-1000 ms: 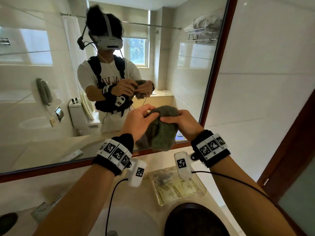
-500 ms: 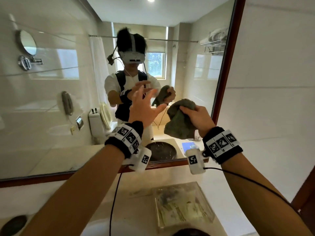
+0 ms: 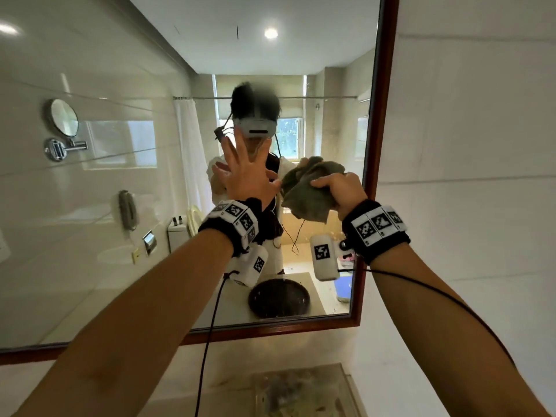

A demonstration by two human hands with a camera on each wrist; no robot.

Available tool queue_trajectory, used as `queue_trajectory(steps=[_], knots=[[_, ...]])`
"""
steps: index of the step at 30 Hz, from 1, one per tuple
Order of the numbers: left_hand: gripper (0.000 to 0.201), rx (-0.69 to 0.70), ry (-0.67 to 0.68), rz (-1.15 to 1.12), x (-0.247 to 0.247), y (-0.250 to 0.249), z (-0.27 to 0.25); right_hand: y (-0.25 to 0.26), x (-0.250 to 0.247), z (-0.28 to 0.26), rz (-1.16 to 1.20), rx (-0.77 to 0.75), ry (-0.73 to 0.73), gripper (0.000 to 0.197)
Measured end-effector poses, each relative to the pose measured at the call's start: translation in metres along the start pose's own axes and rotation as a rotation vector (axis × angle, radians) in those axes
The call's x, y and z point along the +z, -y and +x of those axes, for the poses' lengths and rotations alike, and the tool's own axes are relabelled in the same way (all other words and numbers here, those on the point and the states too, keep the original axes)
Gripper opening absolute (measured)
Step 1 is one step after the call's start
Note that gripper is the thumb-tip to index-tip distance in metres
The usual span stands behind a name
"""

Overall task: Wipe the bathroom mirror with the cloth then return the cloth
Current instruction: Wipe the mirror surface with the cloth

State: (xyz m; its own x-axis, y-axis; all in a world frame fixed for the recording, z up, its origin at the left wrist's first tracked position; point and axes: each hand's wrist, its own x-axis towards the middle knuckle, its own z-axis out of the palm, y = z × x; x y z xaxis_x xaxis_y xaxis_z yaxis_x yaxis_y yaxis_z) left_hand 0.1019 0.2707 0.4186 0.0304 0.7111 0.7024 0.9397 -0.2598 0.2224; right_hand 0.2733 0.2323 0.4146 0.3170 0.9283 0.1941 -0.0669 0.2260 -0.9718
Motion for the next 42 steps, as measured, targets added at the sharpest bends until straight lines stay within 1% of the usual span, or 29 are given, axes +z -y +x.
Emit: queue_trajectory(steps=[2, 4, 5, 8, 10, 12, 16, 20, 22, 25, 30, 32, 34, 37, 40, 42], knots=[[0.091, 0.000, -0.025, 0.029, -0.003, -0.003, 0.011, 0.015, -0.002, 0.008, -0.052, -0.087, -0.062, 0.045], [0.090, 0.013, -0.050, 0.068, -0.003, -0.005, 0.021, 0.032, -0.002, 0.013, -0.169, -0.225, -0.120, 0.036], [0.089, 0.018, -0.059, 0.089, -0.003, -0.006, 0.025, 0.043, -0.002, 0.015, -0.233, -0.304, -0.142, 0.034], [0.090, 0.012, -0.054, 0.099, -0.002, -0.005, 0.036, 0.073, 0.002, 0.018, -0.472, -0.558, -0.231, 0.043], [0.095, -0.022, -0.048, 0.123, 0.000, 0.000, 0.044, 0.093, 0.009, 0.020, -0.603, -0.705, -0.294, 0.057], [0.099, -0.054, -0.035, 0.153, 0.001, 0.004, 0.048, 0.102, 0.018, 0.027, -0.679, -0.795, -0.316, 0.065], [0.098, -0.029, -0.041, 0.146, 0.003, 0.010, 0.048, 0.102, 0.037, 0.047, -0.942, -0.923, -0.299, 0.065], [0.095, -0.015, -0.050, 0.113, 0.004, 0.010, 0.048, 0.085, 0.053, 0.072, -1.125, -0.963, -0.265, 0.064], [0.095, -0.003, -0.049, 0.120, 0.006, 0.012, 0.048, 0.069, 0.061, 0.082, -1.177, -1.000, -0.253, 0.067], [0.095, 0.017, -0.068, 0.129, 0.008, 0.016, 0.049, 0.044, 0.067, 0.088, -1.139, -1.086, -0.251, 0.066], [0.093, 0.018, -0.101, 0.125, 0.010, 0.018, 0.048, 0.009, 0.068, 0.082, -1.178, -1.059, -0.196, 0.069], [0.091, 0.020, -0.107, 0.112, 0.012, 0.018, 0.047, -0.009, 0.066, 0.079, -1.150, -1.045, -0.187, 0.065], [0.091, 0.025, -0.113, 0.106, 0.012, 0.019, 0.046, -0.034, 0.062, 0.074, -1.136, -1.047, -0.189, 0.059], [0.090, 0.037, -0.110, 0.091, 0.011, 0.020, 0.045, -0.089, 0.055, 0.066, -1.181, -1.064, -0.203, 0.052], [0.092, 0.031, -0.109, 0.111, 0.012, 0.020, 0.046, -0.141, 0.044, 0.058, -1.228, -1.105, -0.209, 0.051], [0.093, 0.029, -0.108, 0.119, 0.012, 0.021, 0.047, -0.159, 0.038, 0.053, -1.249, -1.118, -0.196, 0.050]])
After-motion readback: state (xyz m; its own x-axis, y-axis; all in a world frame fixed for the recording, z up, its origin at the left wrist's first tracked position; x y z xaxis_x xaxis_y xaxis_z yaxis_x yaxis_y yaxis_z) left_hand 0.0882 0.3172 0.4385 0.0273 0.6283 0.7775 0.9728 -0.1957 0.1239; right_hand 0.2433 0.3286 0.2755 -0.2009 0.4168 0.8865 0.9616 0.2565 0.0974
